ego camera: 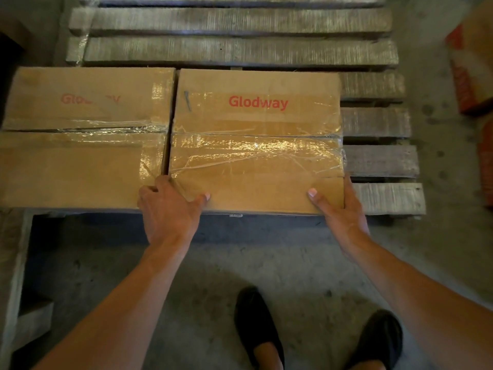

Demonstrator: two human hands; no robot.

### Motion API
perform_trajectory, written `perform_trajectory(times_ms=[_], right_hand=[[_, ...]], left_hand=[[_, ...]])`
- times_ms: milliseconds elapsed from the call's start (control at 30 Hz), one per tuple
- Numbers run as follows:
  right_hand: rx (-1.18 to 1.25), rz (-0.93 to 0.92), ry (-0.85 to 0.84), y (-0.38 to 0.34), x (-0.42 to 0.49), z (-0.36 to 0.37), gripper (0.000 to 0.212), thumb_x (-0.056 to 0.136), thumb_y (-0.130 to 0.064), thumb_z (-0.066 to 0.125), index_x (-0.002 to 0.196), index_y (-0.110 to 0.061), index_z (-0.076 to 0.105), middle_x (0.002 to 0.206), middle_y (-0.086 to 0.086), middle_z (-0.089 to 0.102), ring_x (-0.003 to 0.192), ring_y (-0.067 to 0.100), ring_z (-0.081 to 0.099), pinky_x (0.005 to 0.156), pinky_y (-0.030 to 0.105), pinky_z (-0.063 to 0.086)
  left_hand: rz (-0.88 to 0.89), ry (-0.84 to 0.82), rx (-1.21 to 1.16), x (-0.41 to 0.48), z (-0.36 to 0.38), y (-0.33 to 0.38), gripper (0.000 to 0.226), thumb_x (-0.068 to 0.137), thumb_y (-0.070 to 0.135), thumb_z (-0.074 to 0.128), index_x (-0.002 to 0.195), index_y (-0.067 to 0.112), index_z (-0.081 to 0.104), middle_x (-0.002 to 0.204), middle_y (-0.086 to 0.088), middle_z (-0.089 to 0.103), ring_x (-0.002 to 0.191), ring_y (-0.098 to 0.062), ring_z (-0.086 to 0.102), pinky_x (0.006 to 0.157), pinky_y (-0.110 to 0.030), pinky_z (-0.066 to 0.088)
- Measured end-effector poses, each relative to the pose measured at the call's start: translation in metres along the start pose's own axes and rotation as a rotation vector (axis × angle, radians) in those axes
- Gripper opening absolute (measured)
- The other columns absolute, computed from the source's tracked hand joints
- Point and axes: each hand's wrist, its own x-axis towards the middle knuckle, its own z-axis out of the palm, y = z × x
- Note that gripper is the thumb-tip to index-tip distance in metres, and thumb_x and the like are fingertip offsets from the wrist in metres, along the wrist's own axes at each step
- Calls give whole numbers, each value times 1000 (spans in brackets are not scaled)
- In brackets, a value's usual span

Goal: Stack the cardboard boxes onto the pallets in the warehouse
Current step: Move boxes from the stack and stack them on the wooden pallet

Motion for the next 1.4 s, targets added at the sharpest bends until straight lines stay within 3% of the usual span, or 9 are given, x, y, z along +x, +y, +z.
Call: perform_trajectory(times_ms=[100,200,367,633,733,900,1100,1300,1400], right_hand=[[-42,-42,-62,-1,4,-6,90,74,-72,70,148,-59,22,139,-17,51,132,20,48,110,56,40],[-80,-44,-46,-2,8,-21,92,80,-71,64,153,-58,9,158,-7,39,143,27,40,112,53,38],[-35,-1,238,9,3,-97,81,89,-64,60,156,-46,18,161,-4,36,145,25,39,116,49,35],[-13,117,749,96,-28,-316,79,89,-54,68,155,-25,35,155,5,45,141,24,45,115,43,37],[73,228,874,145,-51,-390,78,89,-58,66,155,-30,35,154,4,46,139,24,46,115,44,37],[263,401,977,224,-84,-470,76,88,-65,61,154,-43,29,156,4,43,140,28,44,114,52,38],[325,534,966,300,-94,-510,78,90,-62,61,156,-39,27,160,3,37,145,26,37,117,51,34],[414,621,951,344,-67,-515,79,91,-57,63,157,-34,26,160,2,36,147,24,32,120,48,29],[471,667,958,361,-39,-514,86,89,-58,65,159,-29,23,161,2,34,149,23,30,121,47,28]], left_hand=[[39,77,78,-3,-2,6,90,72,50,84,138,10,38,136,-23,41,122,-42,45,95,-54,49],[185,104,-1,-19,1,27,76,84,40,77,143,13,38,142,-18,39,128,-37,42,102,-51,45],[622,-139,-63,-59,29,102,52,91,37,66,135,13,51,130,-10,51,116,-25,53,89,-31,40],[1083,-426,-42,-174,113,309,51,89,42,70,128,12,58,124,-9,59,112,-25,58,89,-27,40],[1221,-531,-33,-237,158,374,61,81,54,58,126,12,59,122,-8,59,110,-25,58,89,-28,42],[1444,-661,41,-343,239,441,65,82,57,51,124,9,59,119,-8,60,108,-25,59,93,-24,41],[1396,-790,129,-435,327,482,56,89,48,65,130,11,57,127,-6,56,116,-20,54,88,-16,33],[1268,-792,245,-446,413,500,64,92,46,65,139,6,50,135,-14,52,125,-29,51,102,-34,40],[1148,-786,311,-434,452,517,80,91,51,64,148,1,39,145,-20,44,133,-34,45,110,-39,38]])
